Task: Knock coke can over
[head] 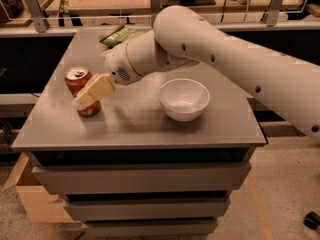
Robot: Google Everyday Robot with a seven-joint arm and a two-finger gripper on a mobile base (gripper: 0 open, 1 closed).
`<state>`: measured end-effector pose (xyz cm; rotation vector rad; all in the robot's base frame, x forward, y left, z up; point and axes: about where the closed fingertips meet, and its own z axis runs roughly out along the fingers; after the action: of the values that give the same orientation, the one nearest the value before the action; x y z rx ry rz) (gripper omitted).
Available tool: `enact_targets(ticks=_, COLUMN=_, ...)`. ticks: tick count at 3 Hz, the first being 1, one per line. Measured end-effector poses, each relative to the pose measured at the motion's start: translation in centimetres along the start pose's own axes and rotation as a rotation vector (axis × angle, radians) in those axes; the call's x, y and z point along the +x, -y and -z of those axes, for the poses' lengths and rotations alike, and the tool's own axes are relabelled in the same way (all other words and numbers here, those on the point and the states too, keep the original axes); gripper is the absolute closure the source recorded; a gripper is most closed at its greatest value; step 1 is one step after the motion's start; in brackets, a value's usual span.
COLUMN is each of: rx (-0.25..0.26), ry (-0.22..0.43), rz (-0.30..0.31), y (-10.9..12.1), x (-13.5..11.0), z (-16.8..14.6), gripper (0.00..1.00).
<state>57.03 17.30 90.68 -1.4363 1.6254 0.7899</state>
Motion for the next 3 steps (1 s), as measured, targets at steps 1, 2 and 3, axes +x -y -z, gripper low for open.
enact_targets(ticks=1, rx=-0.006, ry=0.02, rz=-0.004, y=-0.37, x=-0.41, z=-0.76, gripper=0.0)
enact_targets(ticks=2, rx=-0.001, ry=0.04, rz=-0.012, y=-0.59, x=-0.54, z=-1.28, gripper=0.18)
enact_targets(ticks=3, rx=0.004, ry=0.052, rz=-0.018, y=-0.73, x=-0.54, z=-1.73, gripper=0.41)
